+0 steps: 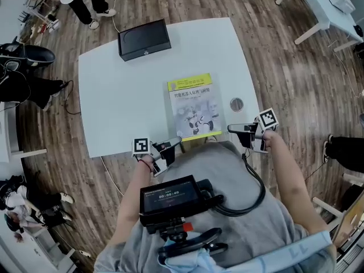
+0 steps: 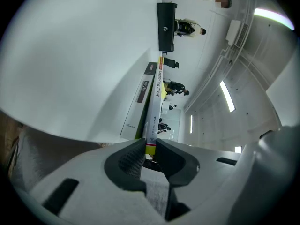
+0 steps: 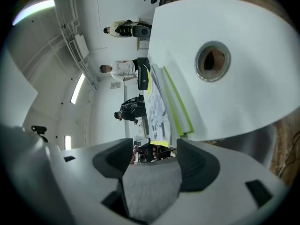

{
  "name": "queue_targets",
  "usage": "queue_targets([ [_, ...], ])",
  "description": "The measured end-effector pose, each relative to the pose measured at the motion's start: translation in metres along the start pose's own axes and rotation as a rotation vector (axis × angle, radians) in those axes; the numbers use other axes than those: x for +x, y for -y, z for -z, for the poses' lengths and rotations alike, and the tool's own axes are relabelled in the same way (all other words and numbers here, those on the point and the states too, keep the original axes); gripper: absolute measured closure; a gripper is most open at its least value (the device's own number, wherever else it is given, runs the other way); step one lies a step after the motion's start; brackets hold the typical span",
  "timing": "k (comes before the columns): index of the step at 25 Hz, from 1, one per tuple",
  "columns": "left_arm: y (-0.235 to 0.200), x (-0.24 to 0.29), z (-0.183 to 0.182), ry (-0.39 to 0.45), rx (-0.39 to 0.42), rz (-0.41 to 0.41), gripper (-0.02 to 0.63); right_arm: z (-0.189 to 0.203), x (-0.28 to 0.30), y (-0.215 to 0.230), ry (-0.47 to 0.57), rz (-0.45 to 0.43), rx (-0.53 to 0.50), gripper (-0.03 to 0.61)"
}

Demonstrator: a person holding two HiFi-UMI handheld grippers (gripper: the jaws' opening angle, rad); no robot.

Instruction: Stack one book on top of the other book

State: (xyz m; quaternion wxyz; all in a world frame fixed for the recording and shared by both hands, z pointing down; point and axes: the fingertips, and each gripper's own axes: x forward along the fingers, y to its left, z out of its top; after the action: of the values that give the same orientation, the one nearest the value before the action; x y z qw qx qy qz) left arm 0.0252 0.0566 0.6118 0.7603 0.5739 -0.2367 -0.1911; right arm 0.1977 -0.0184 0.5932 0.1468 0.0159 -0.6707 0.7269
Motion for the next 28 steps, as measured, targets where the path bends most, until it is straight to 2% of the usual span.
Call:
queue_targets([
  [3,-0.002,-0.001,0.0,-0.002,-0.006,-0.033,0.543,0.014,0.015,0.023,-0.02,0.053,0.005,0.308],
  [9,-0.004,0.0,0.0,-0.011,-0.02,-0.061,0.541,0.016,0.034,0.044,0.017,0.112,0.039,0.31],
  [14,-0.006,0.0,0.0,-0.001,-0.054,-0.05,0.541,0.011,0.047,0.047,0.046,0.096,0.033,0.315],
  [15,-0.007,0.0,0.0,0.0,-0.062,-0.049,0.541,0.011,0.048,0.047,0.046,0.09,0.036,0.331],
  [17,-0.008,0.003,0.002,0.002,-0.076,-0.043,0.541,0.011,0.049,0.046,0.046,0.107,0.034,0.437],
  [18,-0.008,0.004,0.003,0.001,-0.078,-0.044,0.541,0.011,0.047,0.046,0.047,0.124,0.025,0.465],
  [23,-0.028,0.002,-0.002,-0.029,-0.022,-0.102,0.541,0.007,0.044,0.047,0.047,0.155,-0.018,0.485],
  [28,-0.026,0.005,0.0,-0.073,0.02,-0.139,0.541,0.008,0.05,0.041,0.054,0.094,0.012,0.485],
])
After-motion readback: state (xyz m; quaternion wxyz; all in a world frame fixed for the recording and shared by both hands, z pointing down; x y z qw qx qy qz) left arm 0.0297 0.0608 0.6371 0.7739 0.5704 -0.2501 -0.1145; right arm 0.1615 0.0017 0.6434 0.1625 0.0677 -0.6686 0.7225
